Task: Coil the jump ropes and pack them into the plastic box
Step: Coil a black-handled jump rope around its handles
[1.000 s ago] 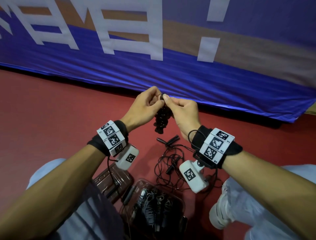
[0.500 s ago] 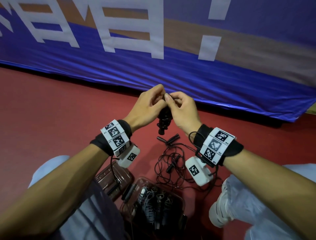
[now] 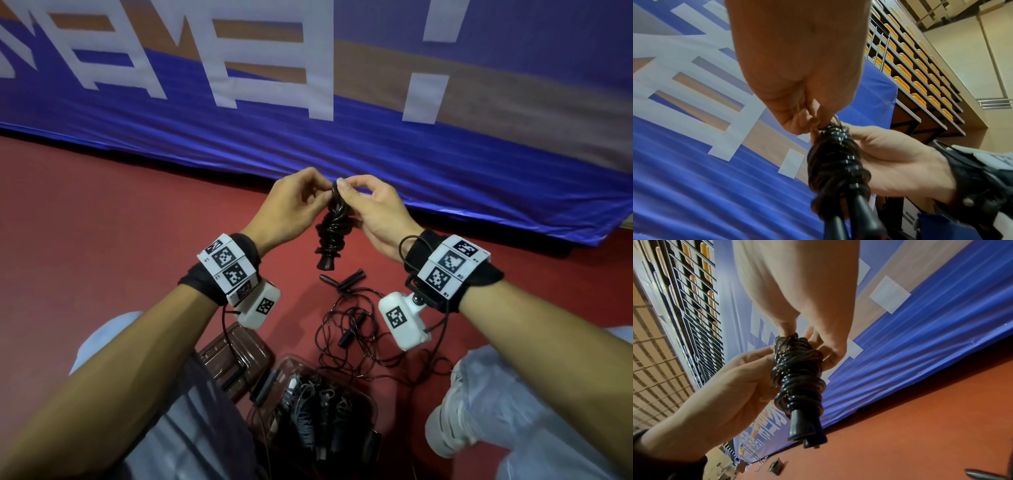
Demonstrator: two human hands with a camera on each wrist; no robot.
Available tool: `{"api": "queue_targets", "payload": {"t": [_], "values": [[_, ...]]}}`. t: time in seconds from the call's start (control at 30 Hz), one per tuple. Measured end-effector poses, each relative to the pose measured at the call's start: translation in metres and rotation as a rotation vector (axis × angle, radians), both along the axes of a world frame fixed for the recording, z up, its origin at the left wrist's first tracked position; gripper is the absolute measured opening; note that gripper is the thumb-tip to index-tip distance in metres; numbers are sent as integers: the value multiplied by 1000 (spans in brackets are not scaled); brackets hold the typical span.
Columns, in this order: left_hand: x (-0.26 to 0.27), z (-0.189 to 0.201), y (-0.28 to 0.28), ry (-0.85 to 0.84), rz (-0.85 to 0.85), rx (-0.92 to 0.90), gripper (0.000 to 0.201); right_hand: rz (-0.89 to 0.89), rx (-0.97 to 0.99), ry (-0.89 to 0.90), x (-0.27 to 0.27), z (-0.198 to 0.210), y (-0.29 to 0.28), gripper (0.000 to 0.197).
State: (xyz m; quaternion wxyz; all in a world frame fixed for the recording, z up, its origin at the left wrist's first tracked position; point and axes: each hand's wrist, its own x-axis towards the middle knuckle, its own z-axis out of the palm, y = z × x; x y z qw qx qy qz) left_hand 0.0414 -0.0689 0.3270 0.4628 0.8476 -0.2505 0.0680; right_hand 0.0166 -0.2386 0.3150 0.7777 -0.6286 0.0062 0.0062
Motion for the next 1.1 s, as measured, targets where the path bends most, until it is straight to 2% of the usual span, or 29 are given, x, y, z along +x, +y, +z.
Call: {"api": "queue_targets", "payload": {"t": [0.07,0.23,0.4,0.5,0.57,0.67,0.73,0.83,1.0,1.1], "values": [[3,-3,3,37,-11,49,4,25,-54,-29,-2,-2,1,18],[0,-9,-3,-40,94,142,7,45,-240,-93,-7,-4,11,21],[1,-17,-5,-25,144,278,10,37,-392,-114,-9,-14,12,17],[-2,-20,-3,-28,195,343,12,58,-524,-99,-13,-14,12,21],[-10,-23,-5,-100,219,419,12,86,-576,-51,-12,-16,14,28],[-18,-25,-8,-186,149,471,13,136,-689,-28,-14,-14,12,37],[-19,-26,-6,-183,110,398,15,186,-663,-61,-18,-11,10,35],[-19,-28,0,-195,184,339,9,200,-634,-100,-25,-13,9,33],[-19,-31,5,-211,326,404,16,123,-656,-107,-29,-23,15,30],[-21,-35,9,-187,319,431,16,157,-673,-99,-31,-25,12,28]]}}
